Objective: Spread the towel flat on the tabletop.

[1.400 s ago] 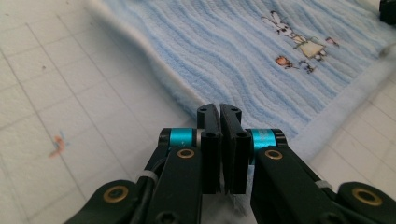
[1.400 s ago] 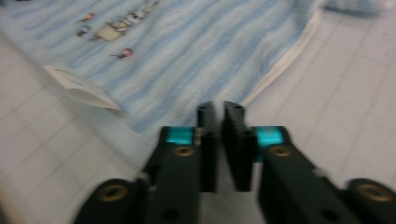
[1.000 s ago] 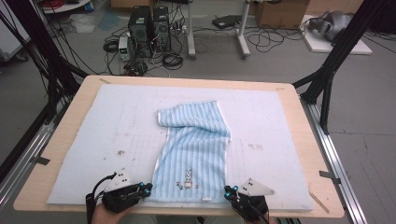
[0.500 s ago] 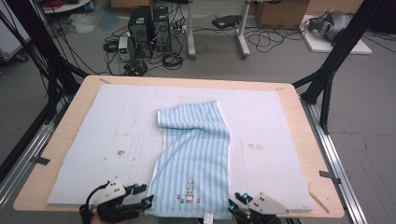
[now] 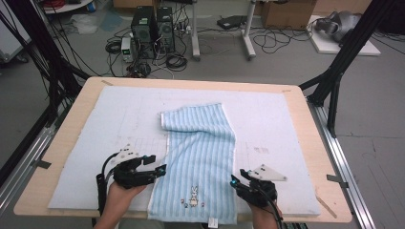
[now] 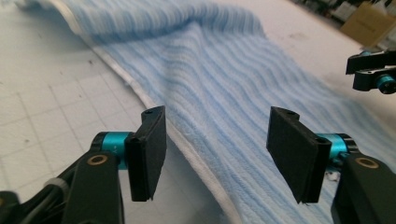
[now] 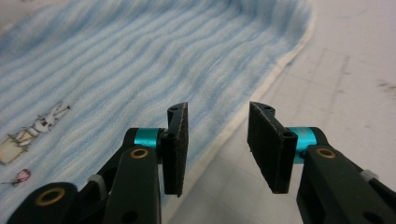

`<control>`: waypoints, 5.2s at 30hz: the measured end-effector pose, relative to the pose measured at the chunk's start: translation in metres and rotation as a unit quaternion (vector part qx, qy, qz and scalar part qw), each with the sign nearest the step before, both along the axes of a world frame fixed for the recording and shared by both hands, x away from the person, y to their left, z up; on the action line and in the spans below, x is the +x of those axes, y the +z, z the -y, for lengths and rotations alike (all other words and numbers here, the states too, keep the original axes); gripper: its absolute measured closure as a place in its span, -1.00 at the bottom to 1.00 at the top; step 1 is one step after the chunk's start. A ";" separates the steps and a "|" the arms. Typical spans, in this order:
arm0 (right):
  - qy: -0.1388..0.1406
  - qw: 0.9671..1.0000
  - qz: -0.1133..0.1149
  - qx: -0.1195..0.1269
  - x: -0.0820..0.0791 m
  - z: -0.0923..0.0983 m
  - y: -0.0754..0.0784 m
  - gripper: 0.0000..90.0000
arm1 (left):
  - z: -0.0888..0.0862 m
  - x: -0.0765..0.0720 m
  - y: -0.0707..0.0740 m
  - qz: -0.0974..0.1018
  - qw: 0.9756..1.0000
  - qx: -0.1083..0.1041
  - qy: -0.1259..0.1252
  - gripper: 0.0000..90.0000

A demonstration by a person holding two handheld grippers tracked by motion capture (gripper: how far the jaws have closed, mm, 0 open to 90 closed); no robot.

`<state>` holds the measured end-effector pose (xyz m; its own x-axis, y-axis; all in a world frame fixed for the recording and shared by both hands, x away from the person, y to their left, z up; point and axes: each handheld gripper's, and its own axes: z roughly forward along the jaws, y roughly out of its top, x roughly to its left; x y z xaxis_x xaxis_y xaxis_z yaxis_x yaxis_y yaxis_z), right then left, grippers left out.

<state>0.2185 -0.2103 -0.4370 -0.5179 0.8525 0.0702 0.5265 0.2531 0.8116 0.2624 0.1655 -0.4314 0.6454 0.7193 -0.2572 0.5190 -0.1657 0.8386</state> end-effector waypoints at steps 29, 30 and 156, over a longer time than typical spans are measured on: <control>0.022 1.000 0.008 -0.010 -0.045 -0.005 -0.003 0.35 | -0.016 -0.045 -0.003 0.026 0.999 0.002 -0.024 0.05; 0.012 1.000 0.009 -0.006 -0.041 -0.003 -0.002 0.27 | -0.016 -0.039 0.001 0.029 0.999 -0.002 -0.022 0.01; -0.060 0.998 0.019 0.001 0.135 0.047 0.025 -0.41 | 0.028 0.198 0.002 0.008 0.991 0.111 0.080 -0.27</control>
<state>0.3535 -0.2571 -0.4123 -0.4143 0.9086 0.0531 0.5213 0.1891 0.8321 0.4606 0.1376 -0.4294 0.5208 0.8506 -0.0723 0.5409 -0.2632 0.7988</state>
